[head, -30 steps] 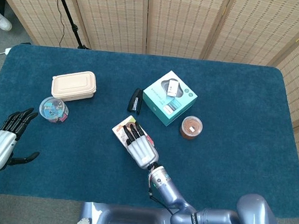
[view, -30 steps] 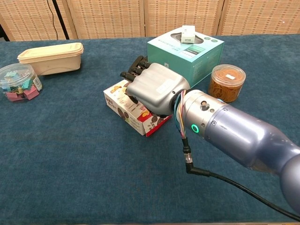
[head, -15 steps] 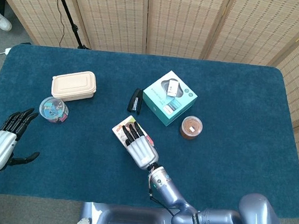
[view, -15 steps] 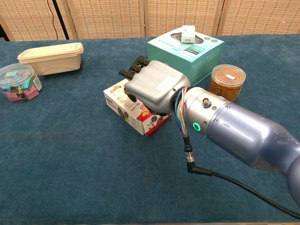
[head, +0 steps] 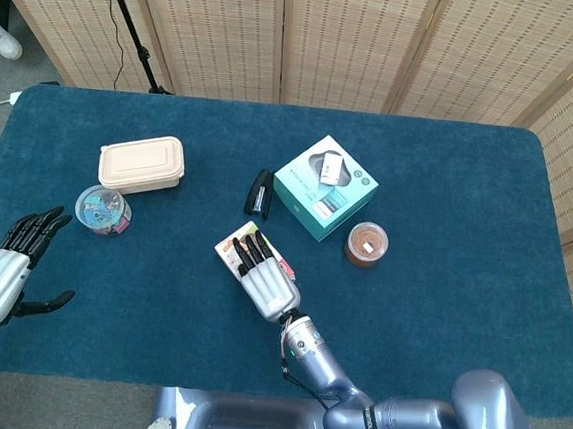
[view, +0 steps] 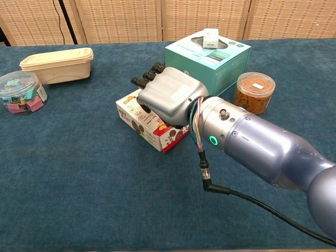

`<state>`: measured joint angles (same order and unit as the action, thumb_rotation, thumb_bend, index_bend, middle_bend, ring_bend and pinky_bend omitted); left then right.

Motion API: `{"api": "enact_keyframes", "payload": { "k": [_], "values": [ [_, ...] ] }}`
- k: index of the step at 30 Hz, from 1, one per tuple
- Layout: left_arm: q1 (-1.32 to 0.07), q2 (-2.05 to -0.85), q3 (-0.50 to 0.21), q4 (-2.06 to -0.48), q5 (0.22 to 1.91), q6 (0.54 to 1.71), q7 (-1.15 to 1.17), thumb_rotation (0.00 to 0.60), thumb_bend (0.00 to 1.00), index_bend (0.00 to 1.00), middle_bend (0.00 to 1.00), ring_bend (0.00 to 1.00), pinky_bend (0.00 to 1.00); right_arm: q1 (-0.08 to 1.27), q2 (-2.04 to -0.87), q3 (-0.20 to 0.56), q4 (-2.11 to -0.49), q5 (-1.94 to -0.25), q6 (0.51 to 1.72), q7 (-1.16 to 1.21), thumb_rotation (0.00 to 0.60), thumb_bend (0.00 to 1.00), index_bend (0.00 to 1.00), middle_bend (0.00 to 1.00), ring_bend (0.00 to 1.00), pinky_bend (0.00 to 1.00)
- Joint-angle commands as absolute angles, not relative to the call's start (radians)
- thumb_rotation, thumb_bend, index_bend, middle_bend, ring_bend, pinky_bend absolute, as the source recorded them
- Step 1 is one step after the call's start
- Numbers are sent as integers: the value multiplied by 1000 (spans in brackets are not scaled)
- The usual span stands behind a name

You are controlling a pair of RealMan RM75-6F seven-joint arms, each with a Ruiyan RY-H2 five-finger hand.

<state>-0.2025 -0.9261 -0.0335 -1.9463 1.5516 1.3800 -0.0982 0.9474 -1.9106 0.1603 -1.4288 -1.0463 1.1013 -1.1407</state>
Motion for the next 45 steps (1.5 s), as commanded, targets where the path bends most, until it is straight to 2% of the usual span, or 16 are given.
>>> {"api": "enact_keyframes", "payload": {
  "k": [1,19,25,34,45],
  "values": [
    [-202,-926,-33,-1947,1552,1380,-97,600,193,0,0,0,0,948,-1910,157,-1429,-1047,1101,-1142,600,1000,339,0,0,0],
    [-200,-924,-31,-1946,1557,1383,-103,600,194,0,0,0,0,940,-1908,147,-1424,-1050,1104,-1141,600,1000,373,0,0,0],
    [-201,-923,-32,-1945,1554,1382,-106,600,194,0,0,0,0,941,-1913,148,-1411,-1046,1098,-1136,600,1000,325,0,0,0],
    [-199,-924,-31,-1946,1558,1384,-106,600,194,0,0,0,0,943,-1919,155,-1405,-1049,1102,-1130,600,1000,167,0,0,0],
    [-200,-922,-31,-1945,1557,1384,-108,600,194,0,0,0,0,956,-1923,178,-1419,-1038,1106,-1147,600,1000,169,0,0,0]
  ]
}}
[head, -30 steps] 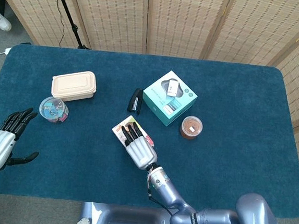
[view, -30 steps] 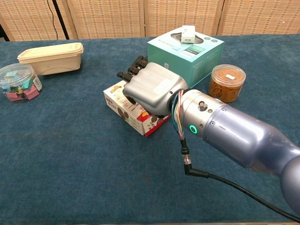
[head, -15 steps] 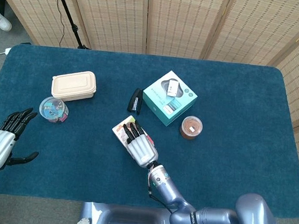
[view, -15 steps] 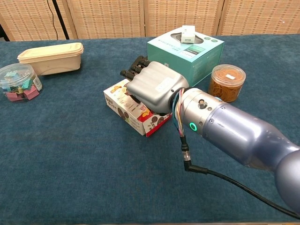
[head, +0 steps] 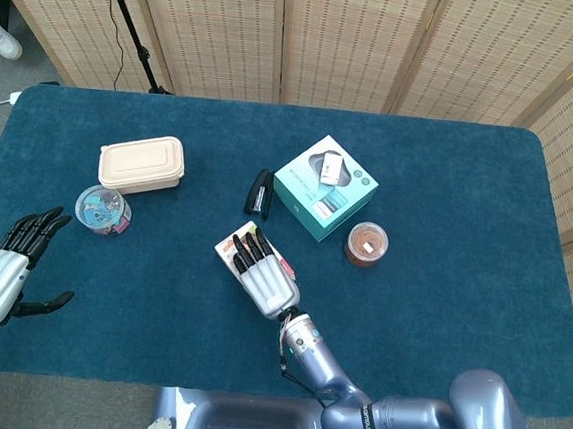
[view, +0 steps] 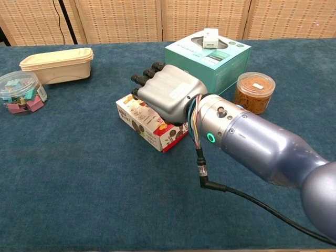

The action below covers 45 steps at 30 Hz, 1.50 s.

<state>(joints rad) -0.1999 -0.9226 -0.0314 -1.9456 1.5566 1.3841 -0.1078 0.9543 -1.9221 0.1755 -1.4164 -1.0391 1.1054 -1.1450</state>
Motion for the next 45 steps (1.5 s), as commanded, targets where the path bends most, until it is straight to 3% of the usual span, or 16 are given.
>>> {"api": "enact_keyframes", "payload": {
  "k": [1,45],
  "values": [
    [-200,-922,-31,-1945,1557,1384,-109,600,194,0,0,0,0,958,-1924,179,-1421,-1038,1106,-1149,600,1000,172,0,0,0],
    [-200,-921,-30,-1944,1561,1384,-113,600,193,0,0,0,0,916,-1901,113,-1401,-1096,1110,-1095,600,1000,251,0,0,0]
  ]
}}
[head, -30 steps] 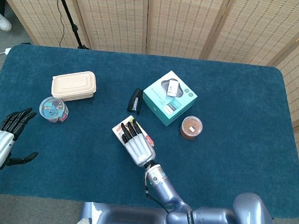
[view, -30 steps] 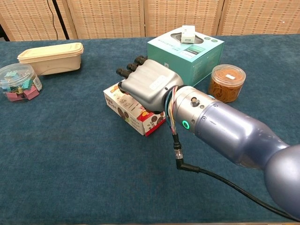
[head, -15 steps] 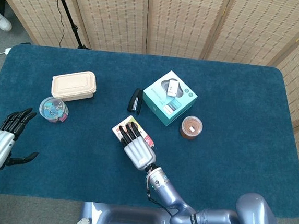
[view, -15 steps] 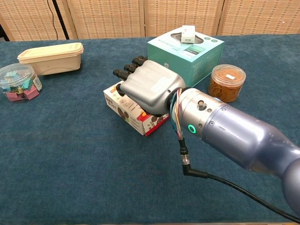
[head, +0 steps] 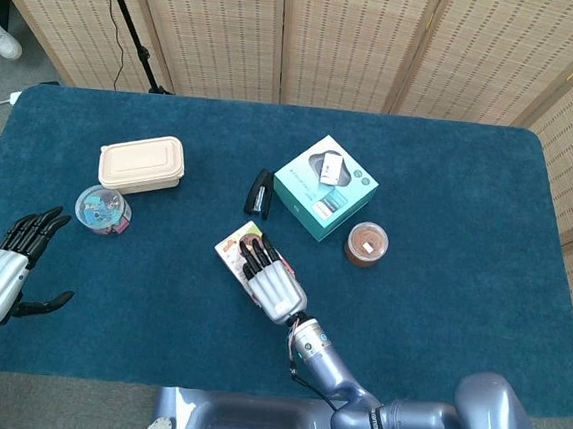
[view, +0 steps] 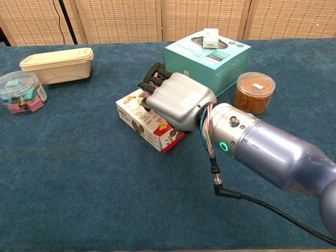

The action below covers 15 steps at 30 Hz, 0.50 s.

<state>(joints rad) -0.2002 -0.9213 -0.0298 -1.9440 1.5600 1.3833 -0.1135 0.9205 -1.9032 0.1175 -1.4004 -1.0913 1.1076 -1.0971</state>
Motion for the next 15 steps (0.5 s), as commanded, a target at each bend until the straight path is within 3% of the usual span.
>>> {"api": "enact_keyframes", "payload": {
  "k": [1,15],
  "values": [
    [-200,-921,-29,-1944,1561,1384,-113,600,193,0,0,0,0,914,-1900,111,-1402,-1099,1111,-1094,600,1000,253,0,0,0],
    [-199,-923,-27,-1947,1566,1385,-109,600,193,0,0,0,0,878,-1872,81,-1416,-1138,1125,-1085,600,1000,269,0,0,0]
  ]
}}
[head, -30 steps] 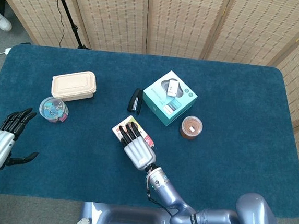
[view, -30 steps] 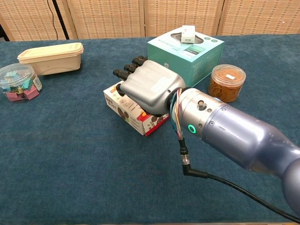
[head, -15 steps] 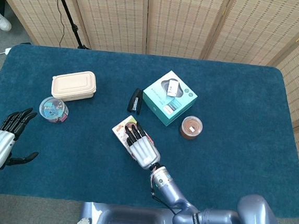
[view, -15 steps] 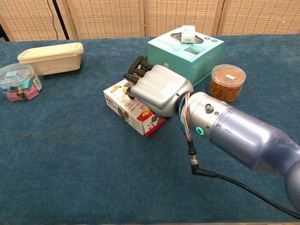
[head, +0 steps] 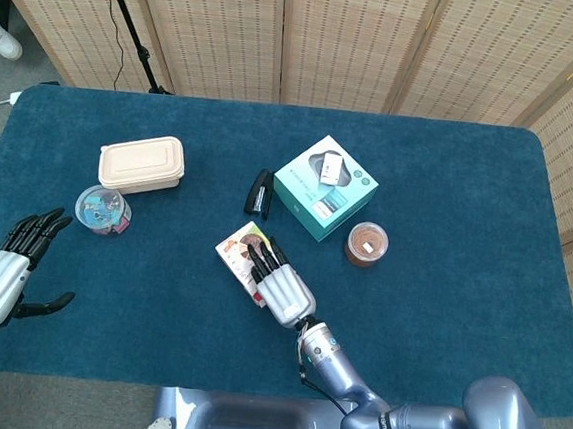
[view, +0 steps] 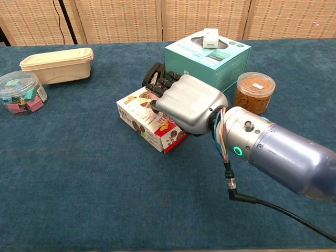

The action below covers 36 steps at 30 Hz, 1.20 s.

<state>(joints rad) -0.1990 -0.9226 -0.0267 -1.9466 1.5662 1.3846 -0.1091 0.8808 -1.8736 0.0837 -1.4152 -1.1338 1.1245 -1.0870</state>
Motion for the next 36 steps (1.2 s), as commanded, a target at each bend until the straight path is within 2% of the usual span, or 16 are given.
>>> {"api": "enact_keyframes", "payload": {
  "k": [1,17,28,36],
  "values": [
    [-199,-922,-27,-1947,1566,1385,-109,600,193,0,0,0,0,875,-1871,81,-1417,-1139,1126,-1084,600,1000,270,0,0,0],
    [-198,-924,-25,-1949,1569,1386,-105,600,193,0,0,0,0,848,-1864,59,-1458,-1213,1148,-1096,600,1000,274,0,0,0],
    [-197,-921,-25,-1947,1570,1388,-113,600,193,0,0,0,0,869,-1886,113,-1448,-1180,1115,-1138,600,1000,274,0,0,0],
    [-198,-917,-26,-1943,1571,1388,-128,600,194,0,0,0,0,871,-1906,114,-1414,-1168,1104,-1149,600,1000,275,0,0,0]
  ]
}}
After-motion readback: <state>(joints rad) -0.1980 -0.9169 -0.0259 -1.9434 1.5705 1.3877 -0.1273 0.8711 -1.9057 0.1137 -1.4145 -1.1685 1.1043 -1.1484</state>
